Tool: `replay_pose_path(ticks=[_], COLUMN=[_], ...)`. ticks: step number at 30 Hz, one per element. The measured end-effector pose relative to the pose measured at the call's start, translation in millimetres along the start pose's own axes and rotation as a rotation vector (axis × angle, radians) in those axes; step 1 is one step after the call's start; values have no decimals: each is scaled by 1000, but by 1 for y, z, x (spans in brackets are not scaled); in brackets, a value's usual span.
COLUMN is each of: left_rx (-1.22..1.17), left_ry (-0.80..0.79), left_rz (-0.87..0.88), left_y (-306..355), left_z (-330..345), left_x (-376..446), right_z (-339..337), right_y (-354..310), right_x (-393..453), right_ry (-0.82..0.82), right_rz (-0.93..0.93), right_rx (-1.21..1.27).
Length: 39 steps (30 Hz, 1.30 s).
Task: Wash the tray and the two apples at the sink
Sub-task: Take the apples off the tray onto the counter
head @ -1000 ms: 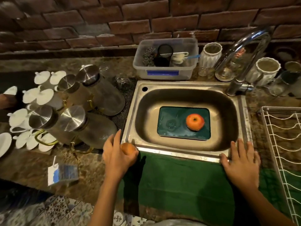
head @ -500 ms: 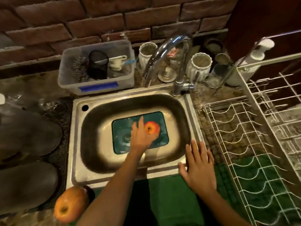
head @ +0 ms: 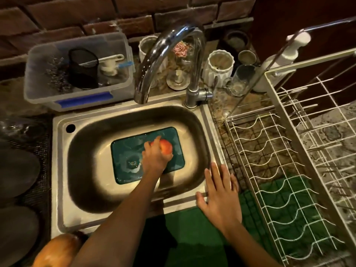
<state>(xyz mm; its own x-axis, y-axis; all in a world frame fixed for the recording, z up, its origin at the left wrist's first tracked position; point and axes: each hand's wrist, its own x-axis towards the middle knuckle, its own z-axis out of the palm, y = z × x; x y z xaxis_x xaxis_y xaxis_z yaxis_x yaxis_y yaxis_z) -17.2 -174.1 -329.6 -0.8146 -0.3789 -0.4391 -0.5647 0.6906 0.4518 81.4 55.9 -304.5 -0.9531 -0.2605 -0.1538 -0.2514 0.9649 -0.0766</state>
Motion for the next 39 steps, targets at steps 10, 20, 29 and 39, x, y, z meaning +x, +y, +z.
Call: replay_pose_path(ticks=[10, 20, 29, 39], left_rx=[-96, -105, -114, -136], left_ry=[228, 229, 294, 272], left_rz=[-44, -225, -555, -593], left_y=[-32, -126, -186, -215], left_z=[-88, -116, -99, -95], left_x=[-108, -277, -339, -329], right_z=[4, 11, 11, -3], right_y=[0, 3, 5, -3], right_x=[-1, 1, 2, -7], right_ry=[1, 11, 46, 88], right_rz=[-14, -7, 5, -15], right_rx=[-3, -84, -92, 14])
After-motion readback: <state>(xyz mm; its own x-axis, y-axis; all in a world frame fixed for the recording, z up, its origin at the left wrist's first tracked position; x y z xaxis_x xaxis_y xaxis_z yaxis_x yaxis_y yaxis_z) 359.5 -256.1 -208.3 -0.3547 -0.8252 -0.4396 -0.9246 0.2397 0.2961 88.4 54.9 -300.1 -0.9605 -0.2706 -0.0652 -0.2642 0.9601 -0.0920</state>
